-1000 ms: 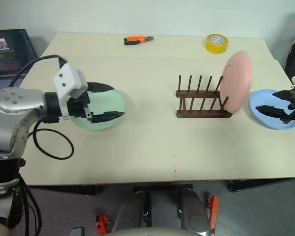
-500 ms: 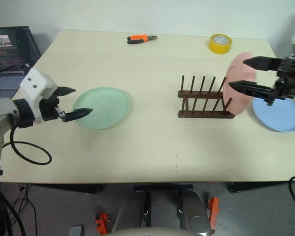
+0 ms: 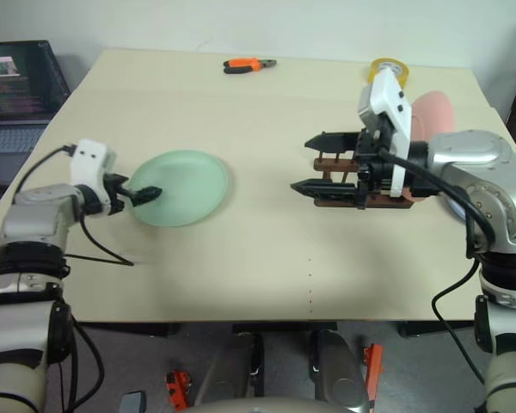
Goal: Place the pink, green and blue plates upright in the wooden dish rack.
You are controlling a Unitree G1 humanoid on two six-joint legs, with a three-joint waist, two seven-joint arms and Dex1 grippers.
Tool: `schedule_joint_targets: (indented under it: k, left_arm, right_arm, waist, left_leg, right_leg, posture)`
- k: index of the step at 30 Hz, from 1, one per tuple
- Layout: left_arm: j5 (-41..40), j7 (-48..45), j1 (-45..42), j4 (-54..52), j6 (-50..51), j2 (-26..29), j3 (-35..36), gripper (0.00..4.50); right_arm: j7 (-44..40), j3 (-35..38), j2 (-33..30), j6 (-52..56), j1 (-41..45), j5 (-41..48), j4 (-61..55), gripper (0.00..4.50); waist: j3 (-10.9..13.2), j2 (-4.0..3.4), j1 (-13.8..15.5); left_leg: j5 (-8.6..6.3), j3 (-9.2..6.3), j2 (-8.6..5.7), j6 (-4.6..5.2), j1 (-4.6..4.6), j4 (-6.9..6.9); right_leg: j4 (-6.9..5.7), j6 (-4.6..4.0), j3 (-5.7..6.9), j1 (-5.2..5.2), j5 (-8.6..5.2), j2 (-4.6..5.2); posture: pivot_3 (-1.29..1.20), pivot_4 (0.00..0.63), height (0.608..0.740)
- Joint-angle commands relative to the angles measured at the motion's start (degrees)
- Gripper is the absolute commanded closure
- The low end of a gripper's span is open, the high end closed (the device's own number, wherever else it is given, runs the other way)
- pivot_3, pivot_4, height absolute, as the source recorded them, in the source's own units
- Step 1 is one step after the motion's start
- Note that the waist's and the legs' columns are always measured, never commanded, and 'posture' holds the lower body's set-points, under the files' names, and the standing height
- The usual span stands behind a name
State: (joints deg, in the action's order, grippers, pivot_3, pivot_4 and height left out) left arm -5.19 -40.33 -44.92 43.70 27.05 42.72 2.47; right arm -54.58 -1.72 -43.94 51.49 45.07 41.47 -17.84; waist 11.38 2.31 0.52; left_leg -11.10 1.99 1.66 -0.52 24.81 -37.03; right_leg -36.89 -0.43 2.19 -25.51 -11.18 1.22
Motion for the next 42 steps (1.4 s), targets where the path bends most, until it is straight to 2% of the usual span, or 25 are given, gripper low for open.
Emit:
schedule_joint_targets:
  k: [1, 4, 10, 13, 14, 16, 22, 27, 32, 41, 42]
  left_arm:
    - [2.08, 1.29, -0.48, 1.56, 0.05, -0.47, -1.05, 0.2]
    - [1.19, 1.41, 0.78, -0.95, 0.83, -1.42, -0.16, 0.97]
    - [-1.32, 2.92, 0.56, -7.04, 3.84, -2.19, 3.45, 3.19]
    - [-3.42, 7.7, -2.72, -10.67, 5.03, -4.09, 7.01, 4.29]
    - [-3.99, 9.43, -3.95, -12.52, 5.64, -4.93, 7.97, 4.47]
    - [-3.7, 13.06, -7.15, -18.49, 7.76, -6.87, 7.69, 4.47]
    - [0.56, 18.24, -14.95, -29.93, 14.07, -10.92, 0.93, 4.47]
    - [-0.53, 17.79, -16.65, -34.32, 18.22, -12.81, -0.17, 4.47]
    - [-3.33, 17.99, -16.12, -37.67, 23.2, -13.95, 2.24, 4.47]
    - [-5.1, 18.94, -15.78, -41.07, 26.93, -14.13, 3.55, 4.47]
    - [-5.04, 18.9, -15.6, -41.27, 27.09, -13.86, 3.53, 4.5]
  right_arm:
    - [0.7, 1.0, -0.43, 0.08, 0.71, -0.02, -2.14, 0.36]
    - [1.13, 1.17, -0.73, 0.49, 0.59, 0.08, -2.63, 0.34]
    - [1.47, 0.47, -0.63, 0.82, 1.16, 0.06, -3.4, 0.34]
    - [1.32, -3.45, -0.56, -1.77, 1.42, -4.01, -3.85, 0.34]
    - [1.41, -5.64, -0.41, -3.53, 1.58, -6.71, -3.59, 0.34]
    - [2.8, -12.32, 1.99, -10.16, 2.79, -15.17, -1.2, 0.34]
    - [10.23, -26.03, 15.43, -27.77, 8.09, -35.61, 10.67, 0.34]
    - [18.06, -29.81, 24.35, -35.97, 11.03, -47.07, 22.41, 0.34]
    - [21.76, -28.83, 28.64, -40.02, 11.5, -51.71, 30.13, 0.34]
    - [21.26, -29.07, 30.15, -43.36, 9.91, -55.99, 33.27, 0.34]
    - [21.53, -28.75, 30.47, -43.5, 10.03, -56.21, 33.65, 0.52]
  waist:
    - [0.0, 0.0, -0.07]
    - [0.0, -0.01, -0.14]
    - [0.0, -0.01, -0.13]
    - [0.0, 0.0, -0.11]
    - [0.0, 0.01, -0.03]
    - [0.0, 0.01, -0.01]
    - [-0.01, 0.02, -0.65]
    - [-0.01, 0.02, -1.1]
    - [-0.01, 0.02, -1.05]
    - [-0.01, 0.01, -1.04]
    - [-0.01, 0.01, -1.04]
  left_leg:
    - [0.0, 0.0, 0.03, 0.0, -0.03, 0.0]
    - [0.01, -0.01, 0.12, 0.01, -0.22, -0.01]
    - [0.03, -0.1, 0.2, 0.02, -0.39, 0.0]
    - [0.03, -0.08, 0.18, 0.02, -0.34, 0.0]
    - [0.03, -0.1, 0.17, 0.02, -0.31, -0.01]
    - [0.03, -0.09, 0.14, 0.02, -0.19, -0.08]
    - [0.05, 0.01, 0.03, 0.02, -0.19, -0.1]
    - [0.06, 0.02, 0.04, 0.01, -0.2, -0.03]
    - [0.09, -0.05, 0.07, -0.04, -0.17, -0.03]
    - [0.1, -0.08, 0.05, -0.04, -0.17, -0.04]
    - [0.1, -0.08, 0.05, -0.04, -0.17, -0.04]
  right_leg:
    - [-0.03, 0.0, -0.01, 0.0, 0.0, 0.01]
    - [-0.14, -0.02, 0.0, 0.09, 0.01, 0.07]
    - [-0.2, -0.11, 0.04, 0.21, 0.02, 0.06]
    - [-0.14, -0.1, 0.01, 0.2, 0.02, 0.06]
    - [-0.12, -0.09, 0.02, 0.2, 0.02, 0.06]
    - [-0.11, -0.03, 0.07, 0.17, 0.05, 0.06]
    - [-0.11, 0.09, -0.02, 0.17, 0.12, -0.12]
    - [-0.13, 0.1, -0.09, 0.09, 0.12, -0.12]
    - [-0.18, 0.08, -0.09, 0.04, 0.12, -0.12]
    - [-0.18, 0.08, -0.09, 0.06, 0.12, -0.12]
    - [-0.19, 0.08, -0.09, 0.07, 0.12, -0.12]
  posture:
    - [0.0, 0.15, 0.74]
    - [0.0, 0.15, 0.74]
    - [0.0, 0.15, 0.74]
    - [0.0, 0.15, 0.74]
    - [0.0, 0.15, 0.74]
    - [0.0, 0.15, 0.74]
    - [0.0, 0.15, 0.74]
    - [0.0, 0.15, 0.74]
    - [0.0, 0.15, 0.74]
    - [0.0, 0.15, 0.74]
    - [0.0, 0.15, 0.74]
